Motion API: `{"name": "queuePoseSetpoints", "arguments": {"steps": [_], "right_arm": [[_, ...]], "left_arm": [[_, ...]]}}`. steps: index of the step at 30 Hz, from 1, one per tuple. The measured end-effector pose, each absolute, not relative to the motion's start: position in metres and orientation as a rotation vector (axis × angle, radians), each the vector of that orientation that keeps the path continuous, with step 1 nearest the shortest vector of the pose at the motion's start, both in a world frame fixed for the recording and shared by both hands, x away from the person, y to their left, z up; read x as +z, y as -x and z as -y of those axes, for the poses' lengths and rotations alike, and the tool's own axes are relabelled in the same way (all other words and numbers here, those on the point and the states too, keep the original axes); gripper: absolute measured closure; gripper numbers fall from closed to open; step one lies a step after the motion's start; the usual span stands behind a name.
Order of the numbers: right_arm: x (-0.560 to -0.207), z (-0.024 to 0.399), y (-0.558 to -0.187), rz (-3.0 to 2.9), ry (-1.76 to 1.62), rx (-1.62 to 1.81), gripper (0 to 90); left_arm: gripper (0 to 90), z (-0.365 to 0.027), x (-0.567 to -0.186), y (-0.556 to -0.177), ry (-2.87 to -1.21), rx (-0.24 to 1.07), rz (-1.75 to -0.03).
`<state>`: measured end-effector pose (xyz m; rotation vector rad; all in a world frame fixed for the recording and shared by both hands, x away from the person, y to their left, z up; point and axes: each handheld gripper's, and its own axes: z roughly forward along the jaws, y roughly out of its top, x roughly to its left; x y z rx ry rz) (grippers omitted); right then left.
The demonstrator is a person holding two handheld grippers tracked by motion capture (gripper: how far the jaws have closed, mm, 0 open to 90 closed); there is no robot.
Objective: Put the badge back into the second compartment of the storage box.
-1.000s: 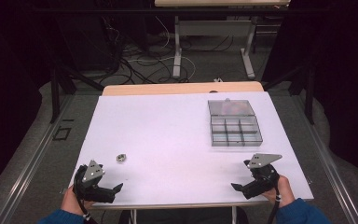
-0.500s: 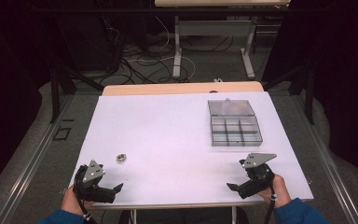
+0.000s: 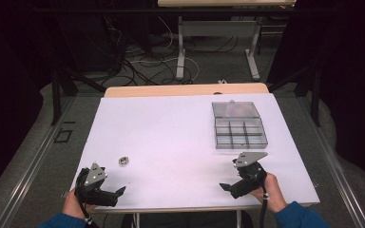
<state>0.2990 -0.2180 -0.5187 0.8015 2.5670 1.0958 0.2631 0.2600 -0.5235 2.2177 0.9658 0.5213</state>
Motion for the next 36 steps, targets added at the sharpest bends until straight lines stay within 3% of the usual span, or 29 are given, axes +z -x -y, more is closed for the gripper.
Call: {"name": "queuePoseSetpoints", "arguments": {"steps": [36], "right_arm": [[-0.516, 0.149, -0.337, -2.603, -0.682, 1.129, 2.1]], "left_arm": [[0.1, -0.260, -0.524, -0.263, -2.214, 0.517, -0.962]]}}
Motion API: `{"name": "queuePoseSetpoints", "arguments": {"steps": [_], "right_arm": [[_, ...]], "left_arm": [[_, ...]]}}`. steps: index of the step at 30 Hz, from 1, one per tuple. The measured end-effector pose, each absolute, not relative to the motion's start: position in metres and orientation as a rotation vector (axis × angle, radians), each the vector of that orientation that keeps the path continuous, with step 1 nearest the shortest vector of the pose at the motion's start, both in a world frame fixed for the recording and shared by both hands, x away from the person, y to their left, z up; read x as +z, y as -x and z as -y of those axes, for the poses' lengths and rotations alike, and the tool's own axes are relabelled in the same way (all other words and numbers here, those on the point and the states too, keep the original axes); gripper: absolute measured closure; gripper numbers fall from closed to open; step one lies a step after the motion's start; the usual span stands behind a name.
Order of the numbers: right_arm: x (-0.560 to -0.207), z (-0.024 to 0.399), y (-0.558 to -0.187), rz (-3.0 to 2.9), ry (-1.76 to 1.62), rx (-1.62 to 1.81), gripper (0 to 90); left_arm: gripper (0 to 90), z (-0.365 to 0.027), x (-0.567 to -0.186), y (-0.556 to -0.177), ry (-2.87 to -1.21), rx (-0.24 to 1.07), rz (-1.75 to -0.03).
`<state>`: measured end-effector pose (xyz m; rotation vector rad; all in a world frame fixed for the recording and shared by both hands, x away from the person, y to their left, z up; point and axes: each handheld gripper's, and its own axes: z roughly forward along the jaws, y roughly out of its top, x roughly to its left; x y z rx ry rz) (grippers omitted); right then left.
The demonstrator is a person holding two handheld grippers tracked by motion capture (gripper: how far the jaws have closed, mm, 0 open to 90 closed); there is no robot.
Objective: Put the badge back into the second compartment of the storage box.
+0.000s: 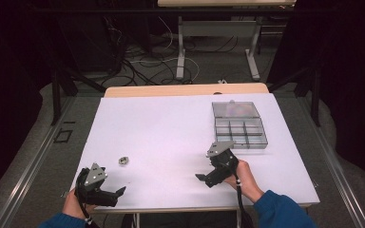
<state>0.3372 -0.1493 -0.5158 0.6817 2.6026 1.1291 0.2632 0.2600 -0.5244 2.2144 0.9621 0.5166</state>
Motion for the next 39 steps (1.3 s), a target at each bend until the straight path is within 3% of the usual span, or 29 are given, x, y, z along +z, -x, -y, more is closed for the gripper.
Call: {"name": "queuePoseSetpoints", "arguments": {"steps": [39], "right_arm": [[-0.528, 0.062, -0.375, -2.656, -0.580, 1.172, 3.0]], "left_arm": [[0.1, -0.260, -0.524, -0.263, -2.237, 0.516, -0.943]]}}
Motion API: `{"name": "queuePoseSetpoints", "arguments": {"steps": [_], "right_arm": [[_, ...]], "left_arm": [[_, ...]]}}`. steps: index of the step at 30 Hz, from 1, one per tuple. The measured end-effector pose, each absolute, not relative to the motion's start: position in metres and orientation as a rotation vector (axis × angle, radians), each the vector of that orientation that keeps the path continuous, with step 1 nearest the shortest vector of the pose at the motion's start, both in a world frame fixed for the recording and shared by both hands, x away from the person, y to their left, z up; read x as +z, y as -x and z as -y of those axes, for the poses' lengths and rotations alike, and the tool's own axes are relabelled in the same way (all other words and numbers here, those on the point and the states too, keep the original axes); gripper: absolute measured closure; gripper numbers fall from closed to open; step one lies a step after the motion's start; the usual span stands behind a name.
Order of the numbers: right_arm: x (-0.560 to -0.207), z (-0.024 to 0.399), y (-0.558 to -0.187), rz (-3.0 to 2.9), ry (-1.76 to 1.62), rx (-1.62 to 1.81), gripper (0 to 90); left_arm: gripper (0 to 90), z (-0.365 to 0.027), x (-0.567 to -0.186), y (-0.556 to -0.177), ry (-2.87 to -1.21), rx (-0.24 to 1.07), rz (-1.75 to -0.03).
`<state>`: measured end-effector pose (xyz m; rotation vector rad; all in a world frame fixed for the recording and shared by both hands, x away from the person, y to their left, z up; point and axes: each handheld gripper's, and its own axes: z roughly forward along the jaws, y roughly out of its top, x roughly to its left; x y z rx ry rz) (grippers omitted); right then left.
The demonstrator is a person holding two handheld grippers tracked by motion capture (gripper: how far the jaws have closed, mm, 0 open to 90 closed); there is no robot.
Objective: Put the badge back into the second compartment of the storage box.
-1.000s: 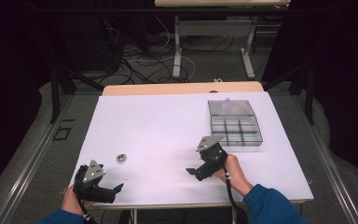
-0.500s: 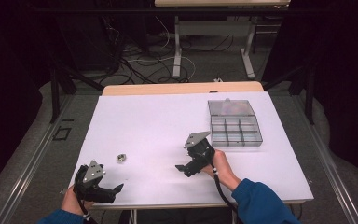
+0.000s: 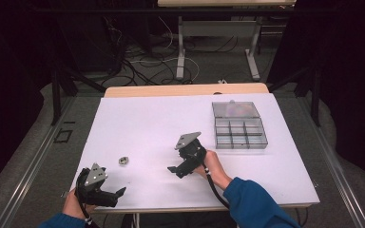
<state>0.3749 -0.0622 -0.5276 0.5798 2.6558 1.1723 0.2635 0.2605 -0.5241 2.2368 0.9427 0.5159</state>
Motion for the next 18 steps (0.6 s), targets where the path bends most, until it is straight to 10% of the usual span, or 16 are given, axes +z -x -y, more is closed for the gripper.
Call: {"name": "queuePoseSetpoints", "arguments": {"steps": [18], "right_arm": [[-0.534, 0.013, -0.385, -2.686, -0.497, 1.243, 3.2]], "left_arm": [[0.0, -0.260, -0.525, -0.264, -2.236, 0.506, -0.937]]}}
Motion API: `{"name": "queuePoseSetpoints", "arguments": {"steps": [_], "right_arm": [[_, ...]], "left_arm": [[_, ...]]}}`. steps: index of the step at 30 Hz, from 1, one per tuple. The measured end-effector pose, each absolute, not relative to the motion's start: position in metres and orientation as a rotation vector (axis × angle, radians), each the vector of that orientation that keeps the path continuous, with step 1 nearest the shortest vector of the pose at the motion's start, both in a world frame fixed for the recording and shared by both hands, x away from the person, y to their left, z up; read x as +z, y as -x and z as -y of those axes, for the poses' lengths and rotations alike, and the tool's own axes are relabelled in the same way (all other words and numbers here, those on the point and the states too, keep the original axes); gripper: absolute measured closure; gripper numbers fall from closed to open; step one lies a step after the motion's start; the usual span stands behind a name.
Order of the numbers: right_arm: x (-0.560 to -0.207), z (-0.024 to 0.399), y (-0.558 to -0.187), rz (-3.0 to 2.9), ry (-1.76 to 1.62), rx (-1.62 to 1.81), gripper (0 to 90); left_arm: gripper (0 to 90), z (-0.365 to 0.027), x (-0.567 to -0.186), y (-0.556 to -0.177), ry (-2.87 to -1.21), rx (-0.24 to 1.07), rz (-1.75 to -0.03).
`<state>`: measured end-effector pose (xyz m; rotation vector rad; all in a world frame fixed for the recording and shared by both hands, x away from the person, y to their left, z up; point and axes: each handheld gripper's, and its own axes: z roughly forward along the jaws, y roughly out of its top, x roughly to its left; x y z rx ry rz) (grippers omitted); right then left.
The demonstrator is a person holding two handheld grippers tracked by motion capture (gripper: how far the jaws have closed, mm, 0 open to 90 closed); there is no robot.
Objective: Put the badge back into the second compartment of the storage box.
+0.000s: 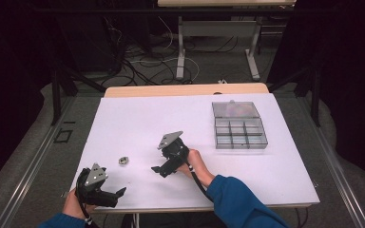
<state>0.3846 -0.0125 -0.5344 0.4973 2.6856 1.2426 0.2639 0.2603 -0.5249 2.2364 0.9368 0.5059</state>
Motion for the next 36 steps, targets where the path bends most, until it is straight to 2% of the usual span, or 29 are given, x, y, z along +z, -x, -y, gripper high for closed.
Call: {"name": "queuePoseSetpoints", "arguments": {"steps": [26, 35, 36], "right_arm": [[-0.548, -0.060, -0.387, -2.726, -0.338, 1.230, 6.1], [-0.549, -0.085, -0.387, -2.706, -0.303, 1.229, 16.3], [-0.550, -0.089, -0.387, -2.702, -0.309, 1.225, 20.9]], "left_arm": [[0.1, -0.260, -0.525, -0.264, -2.236, 0.496, -0.938], [0.1, -0.261, -0.526, -0.264, -2.233, 0.495, -0.936], [0.1, -0.261, -0.526, -0.264, -2.234, 0.492, -0.936]]}}
